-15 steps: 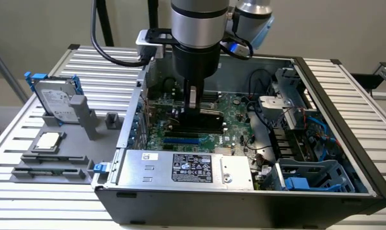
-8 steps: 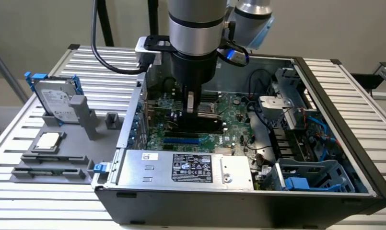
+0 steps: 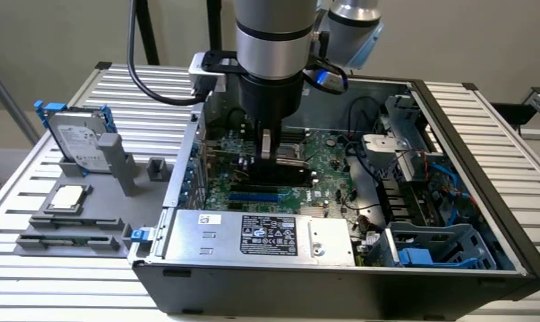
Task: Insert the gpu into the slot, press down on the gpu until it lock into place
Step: 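Insert the gpu into the slot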
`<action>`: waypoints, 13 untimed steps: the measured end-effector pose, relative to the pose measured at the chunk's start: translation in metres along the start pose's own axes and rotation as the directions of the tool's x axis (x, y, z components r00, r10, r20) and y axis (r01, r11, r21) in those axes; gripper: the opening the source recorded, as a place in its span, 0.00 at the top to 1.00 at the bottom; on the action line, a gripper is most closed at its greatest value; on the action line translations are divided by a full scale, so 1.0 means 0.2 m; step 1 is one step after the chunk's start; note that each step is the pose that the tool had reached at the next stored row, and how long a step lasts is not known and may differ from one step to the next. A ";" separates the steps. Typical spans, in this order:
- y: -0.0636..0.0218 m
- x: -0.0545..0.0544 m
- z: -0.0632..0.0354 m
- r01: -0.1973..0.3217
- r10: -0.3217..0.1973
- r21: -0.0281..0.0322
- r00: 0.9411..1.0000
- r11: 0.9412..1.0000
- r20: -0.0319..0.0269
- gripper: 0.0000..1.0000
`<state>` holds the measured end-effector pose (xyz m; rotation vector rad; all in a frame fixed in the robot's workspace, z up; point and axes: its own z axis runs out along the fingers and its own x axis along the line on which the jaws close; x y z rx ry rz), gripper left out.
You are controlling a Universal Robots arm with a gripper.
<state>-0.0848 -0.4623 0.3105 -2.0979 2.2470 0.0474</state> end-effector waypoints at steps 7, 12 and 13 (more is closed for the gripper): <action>0.011 0.00 0.027 0.000 0.000 0.000 1.000 1.000 0.000 0.74; 0.018 0.00 0.044 0.000 0.000 0.000 1.000 1.000 -0.001 0.74; 0.018 0.00 0.048 0.000 0.000 0.000 1.000 1.000 -0.001 0.74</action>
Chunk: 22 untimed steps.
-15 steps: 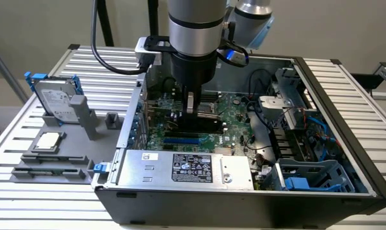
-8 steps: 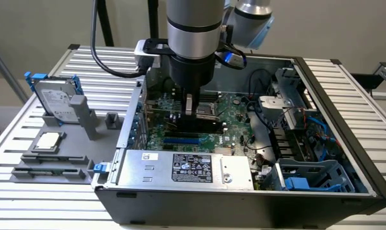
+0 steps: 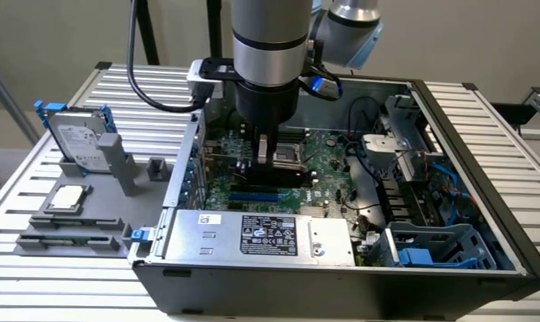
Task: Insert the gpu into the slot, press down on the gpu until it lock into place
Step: 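Insert the gpu into the slot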
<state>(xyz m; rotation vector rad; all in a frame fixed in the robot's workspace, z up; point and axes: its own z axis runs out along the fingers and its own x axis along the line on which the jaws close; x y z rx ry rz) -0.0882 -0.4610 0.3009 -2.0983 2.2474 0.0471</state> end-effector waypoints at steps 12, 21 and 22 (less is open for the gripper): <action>0.012 -0.01 0.063 0.000 0.000 0.000 1.000 1.000 0.000 0.74; 0.027 -0.01 0.100 0.000 0.000 0.000 1.000 1.000 0.000 0.74; 0.027 -0.01 0.103 0.000 0.000 0.000 1.000 1.000 0.000 0.74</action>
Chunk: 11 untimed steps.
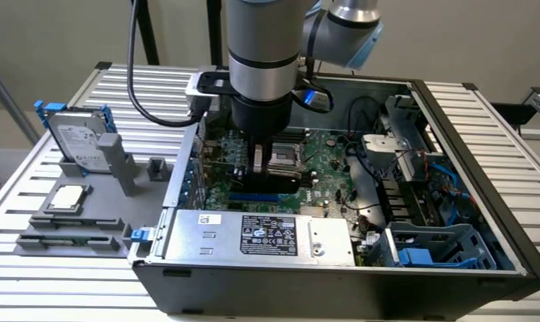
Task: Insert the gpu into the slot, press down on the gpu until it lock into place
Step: 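Insert the gpu into the slot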
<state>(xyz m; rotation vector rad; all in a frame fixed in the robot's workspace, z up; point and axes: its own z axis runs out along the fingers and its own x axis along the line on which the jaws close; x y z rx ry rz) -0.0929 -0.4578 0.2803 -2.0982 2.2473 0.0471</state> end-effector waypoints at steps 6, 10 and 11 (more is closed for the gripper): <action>0.002 0.00 0.014 0.000 0.000 0.000 1.000 1.000 0.000 0.74; 0.005 0.00 0.027 0.000 0.000 0.000 1.000 1.000 0.000 0.74; 0.006 0.00 0.029 0.000 0.000 0.000 1.000 1.000 0.000 0.74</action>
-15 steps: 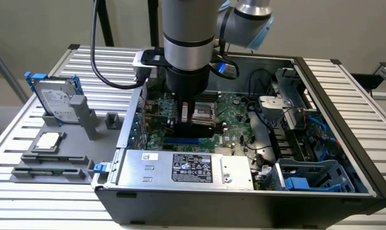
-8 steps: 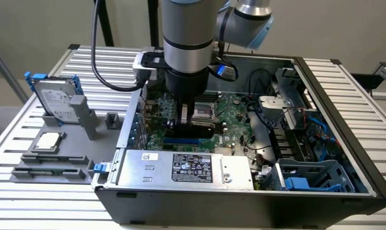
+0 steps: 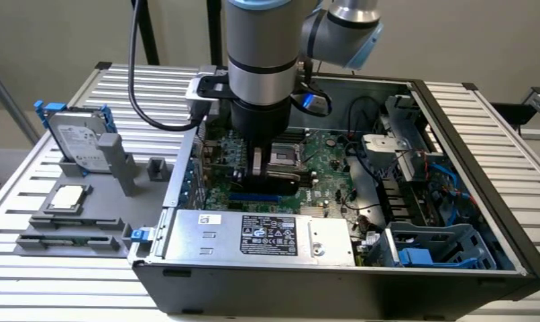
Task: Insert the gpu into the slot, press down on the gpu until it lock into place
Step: 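Insert the gpu into the slot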
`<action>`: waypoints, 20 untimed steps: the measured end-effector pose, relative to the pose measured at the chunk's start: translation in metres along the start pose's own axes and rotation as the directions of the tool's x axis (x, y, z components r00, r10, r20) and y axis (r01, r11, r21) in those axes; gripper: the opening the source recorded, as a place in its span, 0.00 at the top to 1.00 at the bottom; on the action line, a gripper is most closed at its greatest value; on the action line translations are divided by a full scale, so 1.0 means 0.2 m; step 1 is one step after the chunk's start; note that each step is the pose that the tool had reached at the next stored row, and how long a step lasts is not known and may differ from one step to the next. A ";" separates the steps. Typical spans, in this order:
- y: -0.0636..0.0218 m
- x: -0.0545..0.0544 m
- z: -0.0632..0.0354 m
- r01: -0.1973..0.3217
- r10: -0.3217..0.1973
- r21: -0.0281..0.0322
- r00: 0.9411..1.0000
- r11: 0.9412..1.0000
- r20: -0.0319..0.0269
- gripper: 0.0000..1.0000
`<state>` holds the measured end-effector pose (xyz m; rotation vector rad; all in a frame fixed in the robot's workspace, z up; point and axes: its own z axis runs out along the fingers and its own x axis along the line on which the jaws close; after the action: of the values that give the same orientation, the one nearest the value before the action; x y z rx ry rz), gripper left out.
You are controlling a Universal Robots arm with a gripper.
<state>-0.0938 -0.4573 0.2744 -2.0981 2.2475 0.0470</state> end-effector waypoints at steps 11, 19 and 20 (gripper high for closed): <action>0.002 0.00 0.030 0.004 -0.004 0.000 1.000 1.000 0.000 0.74; 0.003 -0.01 0.035 0.014 -0.014 -0.001 1.000 1.000 -0.001 0.74; 0.002 -0.01 0.035 0.015 -0.015 -0.001 1.000 1.000 -0.001 0.74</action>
<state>-0.0939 -0.4552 0.2675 -2.1164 2.2322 0.0461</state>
